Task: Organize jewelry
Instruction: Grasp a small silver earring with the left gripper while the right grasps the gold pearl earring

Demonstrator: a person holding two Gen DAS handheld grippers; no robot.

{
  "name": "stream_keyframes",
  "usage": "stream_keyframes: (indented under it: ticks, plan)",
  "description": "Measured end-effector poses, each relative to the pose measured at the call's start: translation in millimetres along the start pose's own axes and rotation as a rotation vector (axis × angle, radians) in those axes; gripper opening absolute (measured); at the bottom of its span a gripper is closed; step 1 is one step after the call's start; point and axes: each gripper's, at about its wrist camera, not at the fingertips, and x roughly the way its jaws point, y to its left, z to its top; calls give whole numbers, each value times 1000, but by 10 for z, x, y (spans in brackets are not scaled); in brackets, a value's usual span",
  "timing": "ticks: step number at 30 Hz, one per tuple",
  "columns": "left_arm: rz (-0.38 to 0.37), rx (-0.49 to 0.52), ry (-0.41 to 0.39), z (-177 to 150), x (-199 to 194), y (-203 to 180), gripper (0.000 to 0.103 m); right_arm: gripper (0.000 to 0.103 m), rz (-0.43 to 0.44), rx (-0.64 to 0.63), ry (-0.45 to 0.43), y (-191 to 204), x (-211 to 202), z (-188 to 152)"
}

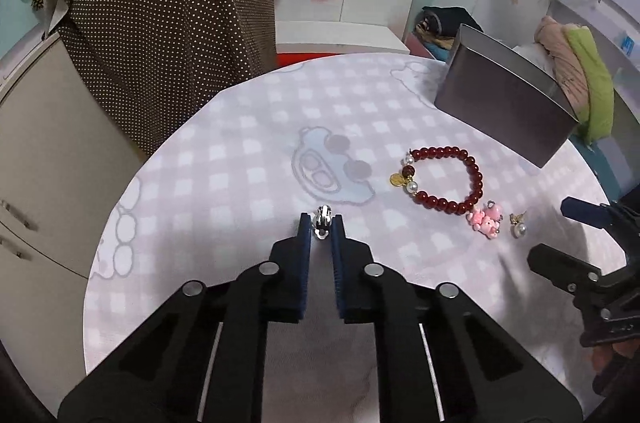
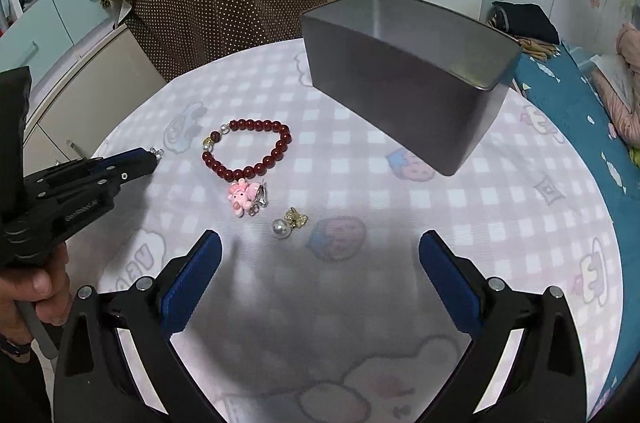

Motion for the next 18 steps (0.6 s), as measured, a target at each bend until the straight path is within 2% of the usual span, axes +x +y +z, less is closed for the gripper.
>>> stream_keyframes:
  ticks: [4,7,9,10,13,14,17,18]
  plan:
    - [-4,4,-2,2,-1,5,10,93,-3,-2,1,6,15,1]
    - [27,27,-1,21,19,-27,13,93,-4,-3,1,7,22,3]
    - [39,36,-5,40,27,-57,35,93,-4,-3,-1,11,37,11]
    - [42,38,-8,44,29,-64,36,93,-5,-4,-3,13,44,18]
    - [38,45,-8,61,67,-87,35,89,-8,-19,-8,44,85,45]
    - [36,47,-9,68,72,-93,32,82,-10,-29,-7,59,106,54]
    - [11,39,-7,85,85,-94,14,63,-45,-68,-15,118,144,71]
    - [1,34,-5,86,80,-89,15,58,-45,-76,-16,129,148,77]
